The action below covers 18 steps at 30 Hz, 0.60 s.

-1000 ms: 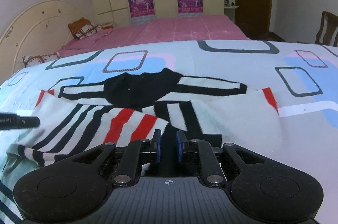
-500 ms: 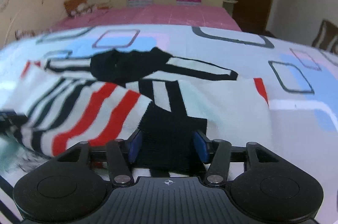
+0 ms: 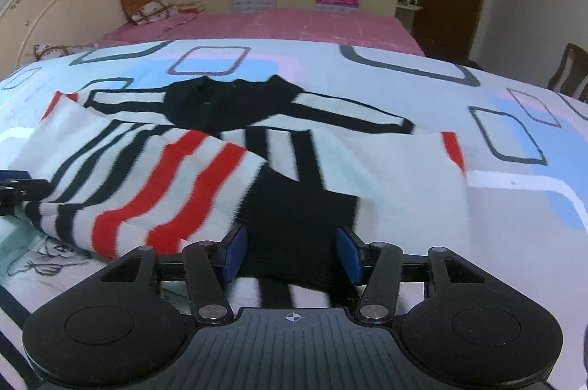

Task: Fold small clothes
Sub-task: 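Open both tools, release the folded side, move the right tool toward the hem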

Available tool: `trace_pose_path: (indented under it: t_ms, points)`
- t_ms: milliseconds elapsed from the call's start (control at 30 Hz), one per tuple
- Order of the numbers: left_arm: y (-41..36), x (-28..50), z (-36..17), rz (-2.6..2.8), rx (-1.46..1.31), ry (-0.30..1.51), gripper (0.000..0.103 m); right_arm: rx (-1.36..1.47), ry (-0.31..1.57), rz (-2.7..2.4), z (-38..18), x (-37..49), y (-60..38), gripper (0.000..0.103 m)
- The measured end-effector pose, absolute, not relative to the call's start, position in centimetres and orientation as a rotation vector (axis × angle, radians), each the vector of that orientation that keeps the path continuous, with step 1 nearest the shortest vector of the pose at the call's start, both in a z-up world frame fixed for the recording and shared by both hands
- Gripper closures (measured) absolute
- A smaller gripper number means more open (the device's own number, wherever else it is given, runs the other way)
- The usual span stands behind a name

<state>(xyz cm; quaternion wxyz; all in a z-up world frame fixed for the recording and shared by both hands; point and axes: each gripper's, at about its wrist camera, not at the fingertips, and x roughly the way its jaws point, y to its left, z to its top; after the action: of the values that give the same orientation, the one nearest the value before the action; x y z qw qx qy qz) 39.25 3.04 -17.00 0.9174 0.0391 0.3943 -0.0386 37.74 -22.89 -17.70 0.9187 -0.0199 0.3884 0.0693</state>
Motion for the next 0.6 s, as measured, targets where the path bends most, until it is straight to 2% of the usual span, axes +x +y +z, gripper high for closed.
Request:
trace_pose_path:
  t_ms: [367, 533, 600]
  points:
    - [2.3, 38.8, -16.0, -0.007, 0.102, 0.835, 0.064, 0.018, 0.816, 0.177, -16.8, 36.4, -24.6, 0.051]
    - [1.3, 36.7, -14.4, 0.012, 0.103, 0.811, 0.059, 0.061, 0.806, 0.243, -15.9, 34.3, -25.3, 0.05]
    - [0.7, 35.7, -13.7, 0.01, 0.093, 0.806, 0.054, 0.068, 0.8, 0.263, -15.5, 33.4, -25.4, 0.05]
